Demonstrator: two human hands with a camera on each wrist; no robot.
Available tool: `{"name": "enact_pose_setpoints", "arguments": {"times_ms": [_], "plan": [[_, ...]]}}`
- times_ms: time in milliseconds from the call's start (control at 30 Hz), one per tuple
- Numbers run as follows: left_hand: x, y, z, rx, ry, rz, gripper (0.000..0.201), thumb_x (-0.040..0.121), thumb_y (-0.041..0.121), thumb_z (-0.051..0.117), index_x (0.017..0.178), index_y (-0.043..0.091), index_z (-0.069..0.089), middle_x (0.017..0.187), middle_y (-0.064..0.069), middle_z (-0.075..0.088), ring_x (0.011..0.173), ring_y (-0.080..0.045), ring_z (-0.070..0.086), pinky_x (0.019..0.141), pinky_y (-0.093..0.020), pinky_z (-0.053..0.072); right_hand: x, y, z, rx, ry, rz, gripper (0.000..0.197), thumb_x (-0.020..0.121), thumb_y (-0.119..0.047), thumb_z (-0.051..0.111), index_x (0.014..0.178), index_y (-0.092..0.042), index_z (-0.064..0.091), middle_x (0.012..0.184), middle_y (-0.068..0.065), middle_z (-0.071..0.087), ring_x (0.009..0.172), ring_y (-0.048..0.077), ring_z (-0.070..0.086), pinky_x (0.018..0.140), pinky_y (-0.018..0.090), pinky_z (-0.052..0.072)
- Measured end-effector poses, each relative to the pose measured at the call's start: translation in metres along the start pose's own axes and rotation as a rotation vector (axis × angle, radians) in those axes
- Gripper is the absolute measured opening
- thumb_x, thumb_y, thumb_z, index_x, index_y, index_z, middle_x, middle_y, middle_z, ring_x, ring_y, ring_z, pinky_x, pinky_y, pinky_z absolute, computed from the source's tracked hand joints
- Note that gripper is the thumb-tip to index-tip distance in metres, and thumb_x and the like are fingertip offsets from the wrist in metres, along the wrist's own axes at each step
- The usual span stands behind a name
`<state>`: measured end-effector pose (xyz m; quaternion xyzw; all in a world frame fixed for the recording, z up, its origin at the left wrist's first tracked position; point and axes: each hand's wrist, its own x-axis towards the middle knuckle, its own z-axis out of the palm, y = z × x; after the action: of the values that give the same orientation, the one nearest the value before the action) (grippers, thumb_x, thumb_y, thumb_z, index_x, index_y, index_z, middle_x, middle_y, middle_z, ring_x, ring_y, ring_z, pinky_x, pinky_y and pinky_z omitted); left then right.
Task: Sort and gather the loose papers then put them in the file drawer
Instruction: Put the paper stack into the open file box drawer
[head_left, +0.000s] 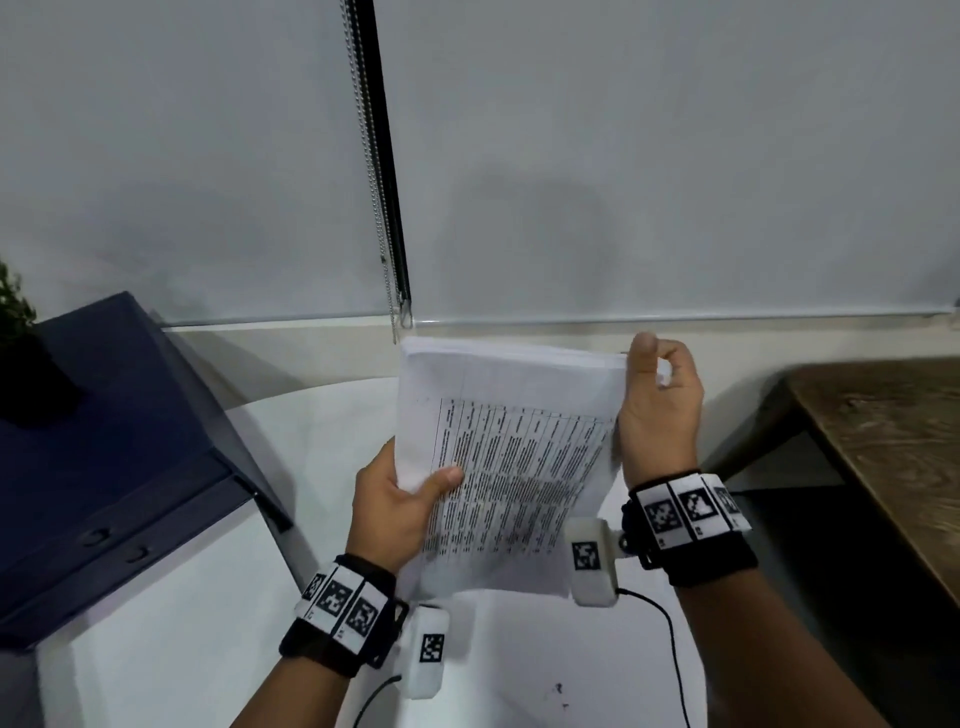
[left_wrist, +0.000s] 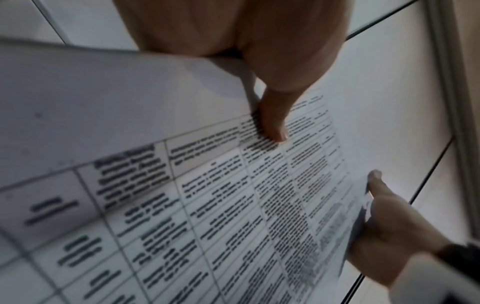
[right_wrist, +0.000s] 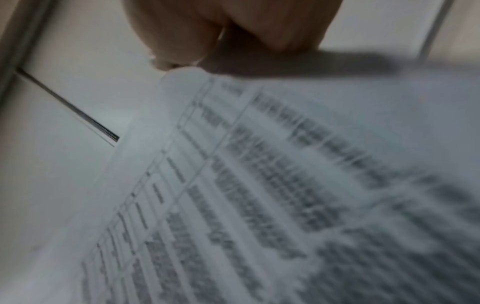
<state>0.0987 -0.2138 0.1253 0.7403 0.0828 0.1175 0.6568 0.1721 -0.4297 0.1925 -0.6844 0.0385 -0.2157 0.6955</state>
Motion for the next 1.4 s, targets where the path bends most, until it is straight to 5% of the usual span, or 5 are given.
{"name": "enact_pose_setpoints", "arguments": {"times_ms": [167, 367, 667, 867, 1400], "plan": [[-0.004, 0.024, -0.011, -0.144, 0.108, 0.033, 0.035, 0.08, 0.002, 0.075, 0.11, 0.016, 0.066, 0.098, 0.004, 0.077, 0.093, -0.01, 0.072, 0.073, -0.016, 0.055, -0.034, 0.028, -0.032, -0.137, -0.501, 0.14, 0.07, 0.065, -0.059, 0.078, 0.121, -0.028, 0.051, 0.112, -0.006, 0.071, 0.105, 0.007, 0.067, 0.096, 0.041, 0.054], [-0.024, 0.046, -0.018, -0.165, 0.145, -0.034, 0.051, 0.078, 0.019, 0.078, 0.126, 0.019, 0.06, 0.113, 0.006, 0.073, 0.106, -0.013, 0.069, 0.098, -0.044, 0.051, -0.073, 0.042, -0.058, -0.236, -0.653, 0.103, 0.042, 0.088, -0.016, 0.069, 0.12, -0.04, 0.056, 0.116, -0.018, 0.069, 0.111, 0.003, 0.064, 0.102, 0.041, 0.049], [-0.136, 0.017, -0.032, 0.009, -0.01, -0.194, 0.061, 0.081, 0.049, 0.073, 0.134, 0.042, 0.043, 0.134, 0.017, 0.059, 0.127, -0.009, 0.055, 0.11, -0.047, 0.04, -0.083, 0.029, -0.06, 0.01, -0.639, 0.196, 0.035, 0.088, -0.002, 0.067, 0.117, -0.021, 0.065, 0.109, 0.0, 0.074, 0.103, 0.016, 0.07, 0.089, 0.036, 0.054], [-0.2, 0.0, -0.052, -0.11, 0.221, -0.328, 0.034, 0.093, 0.008, 0.059, 0.123, 0.019, 0.047, 0.118, -0.014, 0.064, 0.077, -0.03, 0.069, 0.045, -0.035, 0.052, -0.122, 0.026, -0.026, -0.158, -0.916, 0.277, 0.025, 0.091, -0.012, 0.064, 0.116, -0.019, 0.06, 0.107, -0.011, 0.069, 0.101, 0.009, 0.066, 0.073, 0.012, 0.049], [-0.235, -0.063, -0.201, -0.159, 0.592, -0.69, 0.023, 0.09, -0.005, 0.053, 0.113, -0.007, 0.059, 0.097, -0.023, 0.067, 0.059, -0.026, 0.057, 0.038, -0.024, 0.043, -0.237, 0.056, 0.115, -0.42, -1.322, 0.665, 0.036, 0.091, -0.007, 0.052, 0.124, -0.02, 0.053, 0.119, 0.007, 0.063, 0.092, 0.028, 0.063, 0.044, 0.026, 0.051]]}}
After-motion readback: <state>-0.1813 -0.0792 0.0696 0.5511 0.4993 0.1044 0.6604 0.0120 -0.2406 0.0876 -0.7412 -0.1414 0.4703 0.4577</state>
